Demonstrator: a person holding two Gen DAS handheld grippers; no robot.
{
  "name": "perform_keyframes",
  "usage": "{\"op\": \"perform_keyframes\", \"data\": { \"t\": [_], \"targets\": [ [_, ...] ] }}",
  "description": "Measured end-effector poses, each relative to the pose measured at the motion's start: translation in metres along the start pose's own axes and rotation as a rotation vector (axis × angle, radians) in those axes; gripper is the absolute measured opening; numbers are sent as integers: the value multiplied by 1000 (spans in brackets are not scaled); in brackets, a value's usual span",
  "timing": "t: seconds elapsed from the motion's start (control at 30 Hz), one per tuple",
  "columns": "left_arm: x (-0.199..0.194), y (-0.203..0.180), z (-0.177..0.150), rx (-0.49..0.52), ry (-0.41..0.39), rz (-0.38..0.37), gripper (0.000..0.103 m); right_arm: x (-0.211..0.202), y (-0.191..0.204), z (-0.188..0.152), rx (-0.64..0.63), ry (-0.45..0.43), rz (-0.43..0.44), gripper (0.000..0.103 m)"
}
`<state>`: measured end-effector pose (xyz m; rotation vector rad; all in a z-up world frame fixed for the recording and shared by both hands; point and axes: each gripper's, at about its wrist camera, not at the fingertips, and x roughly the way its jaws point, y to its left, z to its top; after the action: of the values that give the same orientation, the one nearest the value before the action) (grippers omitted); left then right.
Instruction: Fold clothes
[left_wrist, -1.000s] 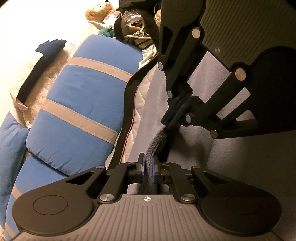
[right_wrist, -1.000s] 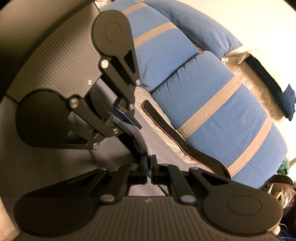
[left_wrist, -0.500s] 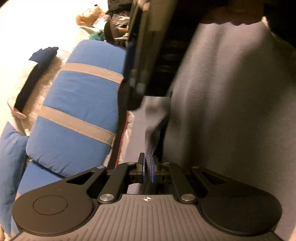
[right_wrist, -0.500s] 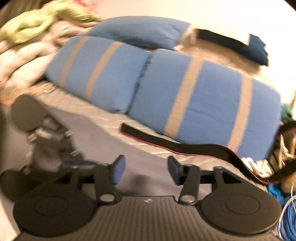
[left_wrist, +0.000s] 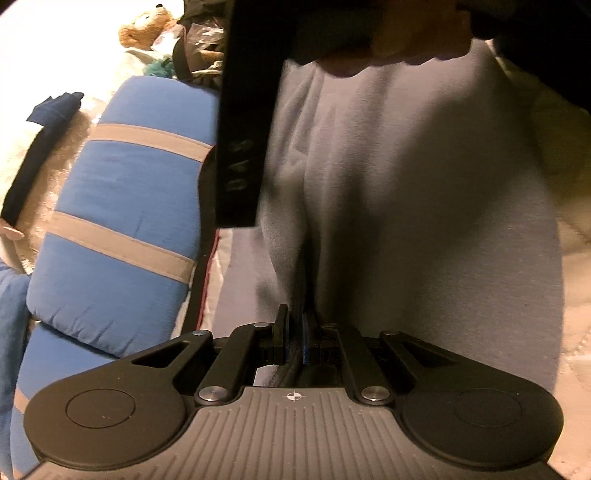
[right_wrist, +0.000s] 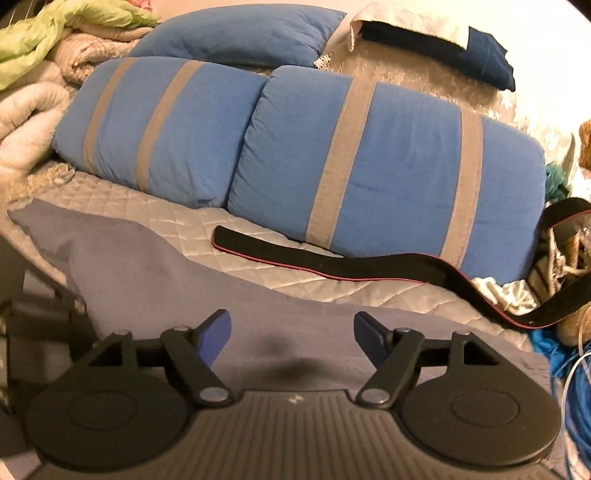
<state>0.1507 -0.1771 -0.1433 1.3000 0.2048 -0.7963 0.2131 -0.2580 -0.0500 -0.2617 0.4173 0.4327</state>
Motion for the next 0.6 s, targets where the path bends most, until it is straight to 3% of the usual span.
{"op": "perform_keyframes", "data": {
  "t": [0.23,0.43,0.6],
  "targets": [
    [-1,-2,-2,5,9,-34,5,50,0,36,18,84,73,84],
    [2,-7,-3,33,17,-33,5,138,-14,66,44,294,250,81],
    [2,-5,-4,36,23,-41,5,196,-12,63,-81,435,419,80]
  ]
}}
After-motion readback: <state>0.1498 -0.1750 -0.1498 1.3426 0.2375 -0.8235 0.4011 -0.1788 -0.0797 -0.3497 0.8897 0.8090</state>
